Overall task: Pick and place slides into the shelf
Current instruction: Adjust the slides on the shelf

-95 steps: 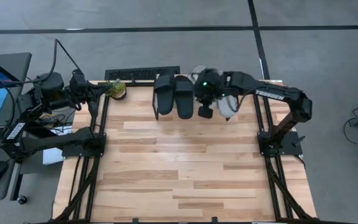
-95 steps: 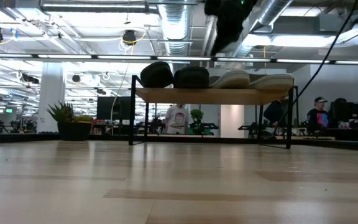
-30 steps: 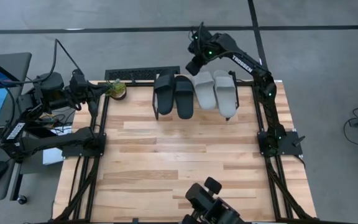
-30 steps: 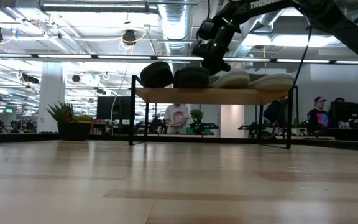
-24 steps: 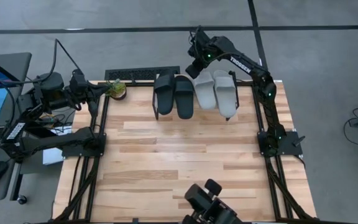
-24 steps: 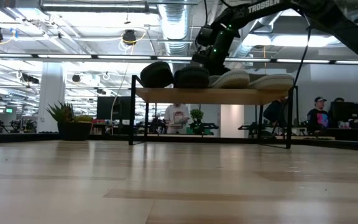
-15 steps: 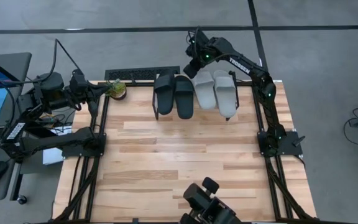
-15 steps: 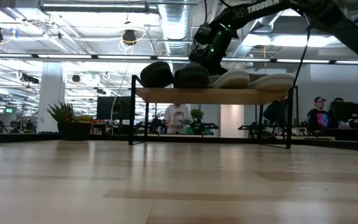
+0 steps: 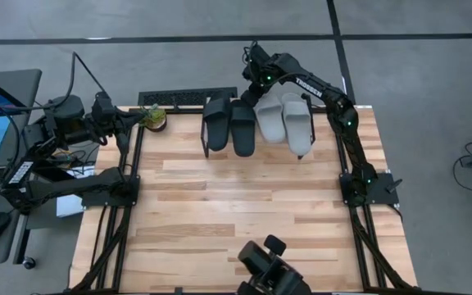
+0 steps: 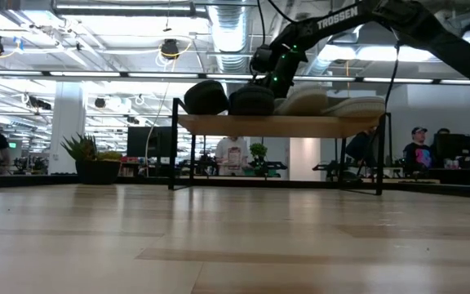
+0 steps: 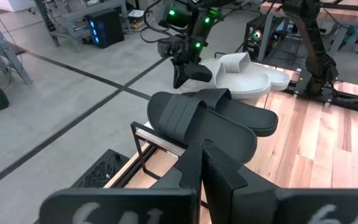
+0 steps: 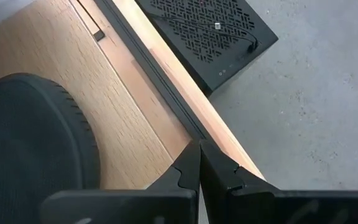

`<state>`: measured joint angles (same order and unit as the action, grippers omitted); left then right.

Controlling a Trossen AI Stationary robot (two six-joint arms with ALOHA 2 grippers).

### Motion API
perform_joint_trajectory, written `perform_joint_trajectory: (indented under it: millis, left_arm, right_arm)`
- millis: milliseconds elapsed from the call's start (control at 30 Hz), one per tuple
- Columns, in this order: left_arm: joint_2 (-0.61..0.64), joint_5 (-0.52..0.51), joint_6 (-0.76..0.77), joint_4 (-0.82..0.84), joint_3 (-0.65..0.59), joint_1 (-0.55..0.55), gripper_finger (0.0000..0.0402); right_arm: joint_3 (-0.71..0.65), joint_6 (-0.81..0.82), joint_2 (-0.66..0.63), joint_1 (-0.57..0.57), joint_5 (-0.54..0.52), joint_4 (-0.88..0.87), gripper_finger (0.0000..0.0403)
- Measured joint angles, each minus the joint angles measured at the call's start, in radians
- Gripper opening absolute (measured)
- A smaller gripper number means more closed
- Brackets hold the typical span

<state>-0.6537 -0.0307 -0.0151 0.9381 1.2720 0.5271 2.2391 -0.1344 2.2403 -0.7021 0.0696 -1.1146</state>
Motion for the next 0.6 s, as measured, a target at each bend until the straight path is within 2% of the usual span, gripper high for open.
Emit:
perform_joint_trajectory:
  millis: [200,367,600]
  left_arm:
    - [0.000,0.000,0.000,0.013,0.000,0.000,0.0000]
    - [0.000,0.000,0.000,0.014,0.000,0.000,0.0000]
    - [0.000,0.003,0.001,0.014,0.000,0.000,0.0000]
  right_arm:
    - [0.038,-0.009,-0.002,-0.003,-0.002,-0.085,0.0000]
    - [0.063,-0.032,-0.003,0.002,-0.049,-0.170,0.0000]
    - [0.105,-0.049,-0.003,0.002,-0.102,-0.175,0.0000]
